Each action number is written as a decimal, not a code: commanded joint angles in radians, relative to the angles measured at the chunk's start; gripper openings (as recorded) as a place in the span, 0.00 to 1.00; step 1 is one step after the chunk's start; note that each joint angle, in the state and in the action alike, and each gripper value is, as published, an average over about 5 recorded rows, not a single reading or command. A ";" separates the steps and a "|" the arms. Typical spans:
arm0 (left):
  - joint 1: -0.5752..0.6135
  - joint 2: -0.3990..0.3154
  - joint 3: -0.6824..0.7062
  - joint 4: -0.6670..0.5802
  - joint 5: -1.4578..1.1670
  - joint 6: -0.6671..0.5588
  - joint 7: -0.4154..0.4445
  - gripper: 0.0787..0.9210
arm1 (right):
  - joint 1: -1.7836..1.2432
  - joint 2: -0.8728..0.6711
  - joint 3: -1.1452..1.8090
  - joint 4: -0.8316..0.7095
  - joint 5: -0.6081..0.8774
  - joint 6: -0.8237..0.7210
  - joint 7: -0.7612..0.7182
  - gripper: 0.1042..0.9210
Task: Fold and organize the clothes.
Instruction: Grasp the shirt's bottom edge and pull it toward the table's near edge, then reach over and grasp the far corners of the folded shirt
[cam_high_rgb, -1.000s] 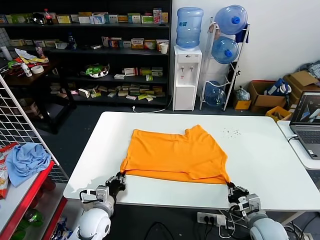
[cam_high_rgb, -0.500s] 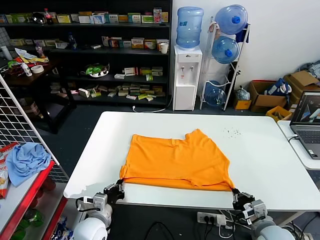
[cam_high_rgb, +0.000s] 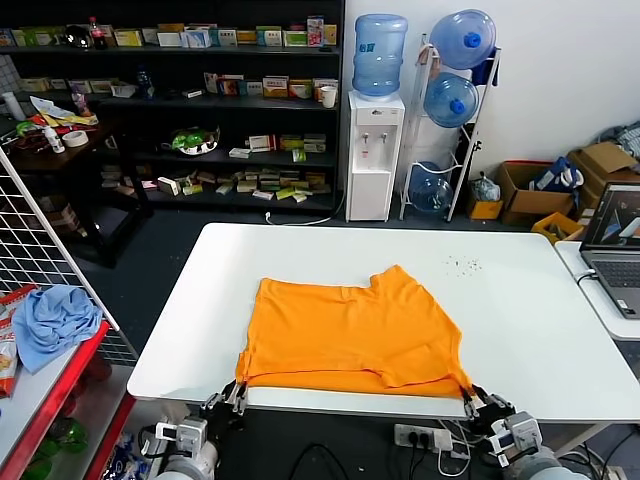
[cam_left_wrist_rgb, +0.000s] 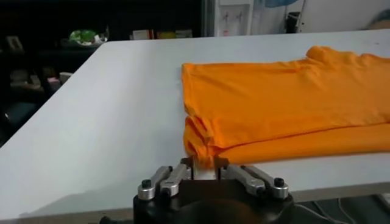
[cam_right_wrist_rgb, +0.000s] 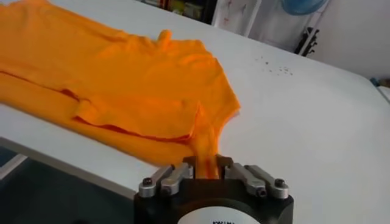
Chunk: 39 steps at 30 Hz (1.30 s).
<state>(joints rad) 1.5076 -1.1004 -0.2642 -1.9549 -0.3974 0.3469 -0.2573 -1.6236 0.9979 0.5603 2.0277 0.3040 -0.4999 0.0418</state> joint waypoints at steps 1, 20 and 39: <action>0.065 0.016 -0.024 -0.105 0.006 0.015 -0.010 0.42 | -0.021 -0.015 0.016 0.074 0.052 -0.029 0.021 0.45; -0.654 -0.020 0.145 0.395 -0.087 -0.019 0.036 0.88 | 0.669 -0.068 -0.177 -0.419 0.312 0.030 -0.053 0.88; -0.955 -0.179 0.247 0.894 -0.089 -0.015 0.104 0.88 | 1.010 0.109 -0.319 -0.892 0.173 0.045 -0.194 0.88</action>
<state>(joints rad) 0.7056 -1.2269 -0.0581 -1.2888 -0.4794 0.3322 -0.1734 -0.7479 1.0528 0.2818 1.3138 0.5046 -0.4617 -0.1148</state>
